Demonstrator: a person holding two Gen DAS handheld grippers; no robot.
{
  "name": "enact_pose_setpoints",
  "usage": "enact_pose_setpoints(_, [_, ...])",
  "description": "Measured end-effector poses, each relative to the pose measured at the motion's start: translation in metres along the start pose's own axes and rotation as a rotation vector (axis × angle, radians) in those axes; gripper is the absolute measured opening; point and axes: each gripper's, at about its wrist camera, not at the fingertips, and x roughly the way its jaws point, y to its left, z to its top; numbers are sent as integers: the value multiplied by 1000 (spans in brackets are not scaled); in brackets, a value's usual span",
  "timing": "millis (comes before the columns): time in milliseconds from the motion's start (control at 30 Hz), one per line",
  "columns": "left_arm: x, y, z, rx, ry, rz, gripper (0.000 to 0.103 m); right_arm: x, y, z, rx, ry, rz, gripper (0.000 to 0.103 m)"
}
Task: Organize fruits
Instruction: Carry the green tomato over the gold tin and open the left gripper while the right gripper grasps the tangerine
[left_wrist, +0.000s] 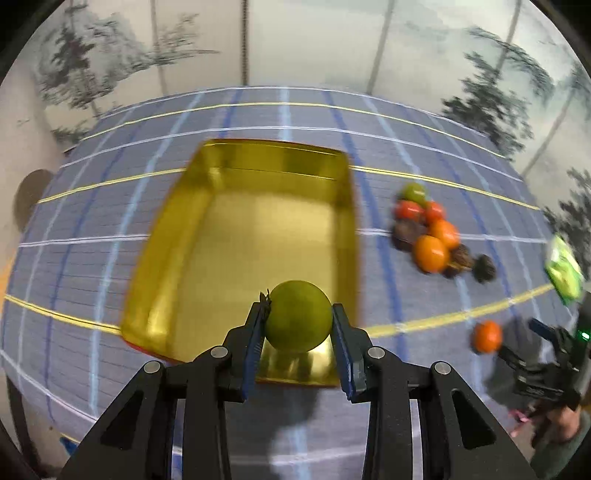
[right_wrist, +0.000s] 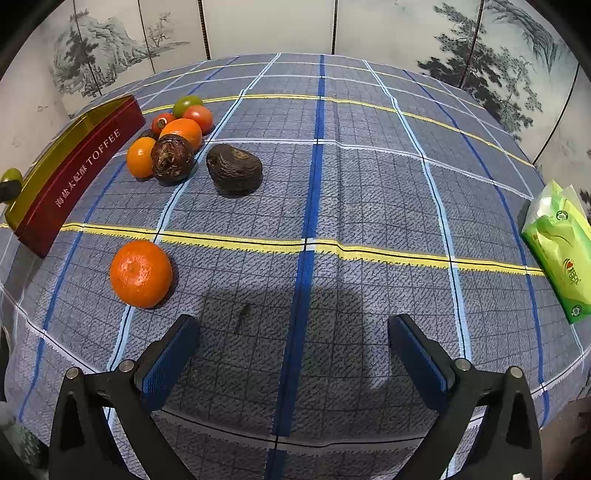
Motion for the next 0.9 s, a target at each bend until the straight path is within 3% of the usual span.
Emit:
enact_pose_setpoints(300, [36, 45, 6, -27, 48, 71, 36, 0, 2, 0, 10, 9, -8, 103])
enact_pose_setpoints(633, [57, 52, 0, -30, 87, 95, 36, -2, 11, -3, -23, 6, 9, 102])
enact_pose_setpoints(900, [65, 50, 1, -14, 96, 110, 36, -10, 27, -1, -60, -14, 83, 90])
